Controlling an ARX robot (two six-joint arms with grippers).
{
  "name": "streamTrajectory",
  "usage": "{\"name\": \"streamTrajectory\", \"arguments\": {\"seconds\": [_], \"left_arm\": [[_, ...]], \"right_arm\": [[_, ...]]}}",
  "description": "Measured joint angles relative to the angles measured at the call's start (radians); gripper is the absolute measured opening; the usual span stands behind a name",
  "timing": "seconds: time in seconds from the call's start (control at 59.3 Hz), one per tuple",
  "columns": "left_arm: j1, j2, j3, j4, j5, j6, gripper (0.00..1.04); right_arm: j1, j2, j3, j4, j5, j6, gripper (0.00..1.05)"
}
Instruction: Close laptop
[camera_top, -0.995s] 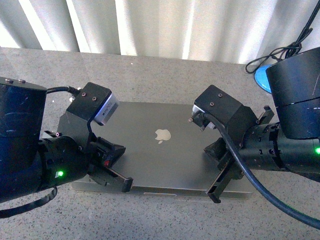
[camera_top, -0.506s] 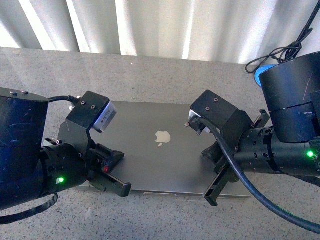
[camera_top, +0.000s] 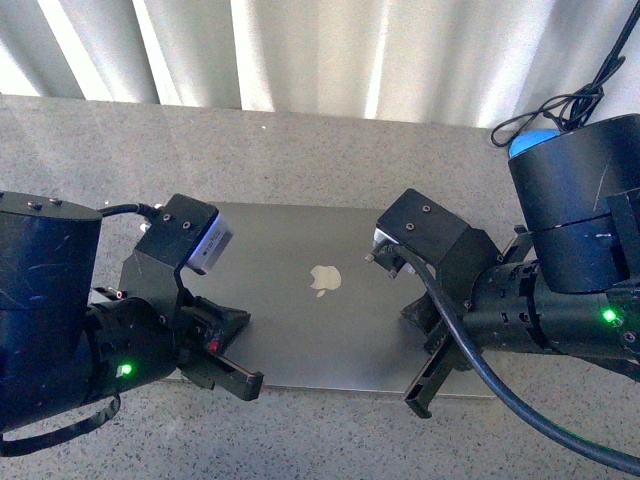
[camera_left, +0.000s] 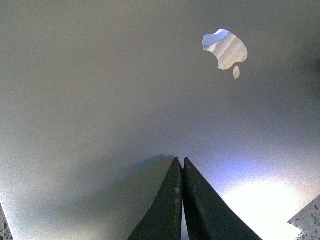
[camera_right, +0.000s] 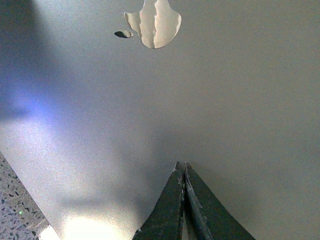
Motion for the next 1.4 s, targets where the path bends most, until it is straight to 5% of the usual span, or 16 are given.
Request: {"name": "streamTrajectory", "arguments": {"seconds": [0.304,0.573,0.826,0.944,1.029,1.197,1.282,1.4], "left_arm": [[0.016,0.002,-0.005,0.031,-0.028,-0.024,0.04],[0.129,-0.133,-0.011,0.053,-0.222,-0.14,0.04],[0.29,-0.399,-0.03,0.009,-0.427,-0.352,0.05],[0.3,-0.43,-0.031,0.009,-0.434,-0.388,0.22],[0.293,-0.423,-0.081,0.129,-0.605,-0.485,0.33],[0.346,-0.64,-0.239,0.159,-0.74,-0.656,0.03],[0.345,-0.759,-0.304,0.136,-0.771,-0.663,0.05],[0.325,-0.951,-0.393,0.031,-0.846,-0.663,0.26]], "right_arm": [[0.001,-0.006,0.0,0.007,0.006,-0.001,0.01],[-0.032,-0.151,-0.014,0.033,0.005,0.026,0.01],[-0.105,-0.444,-0.064,-0.013,-0.018,0.152,0.36],[-0.147,-0.599,-0.098,-0.077,-0.044,0.249,0.54],[-0.177,-0.716,-0.121,-0.129,-0.056,0.317,0.68],[-0.237,-0.951,-0.189,-0.25,-0.07,0.401,0.96],[-0.246,-1.064,-0.229,-0.279,-0.09,0.406,0.94],[-0.251,-1.25,-0.293,-0.399,-0.129,0.419,0.95]]}}
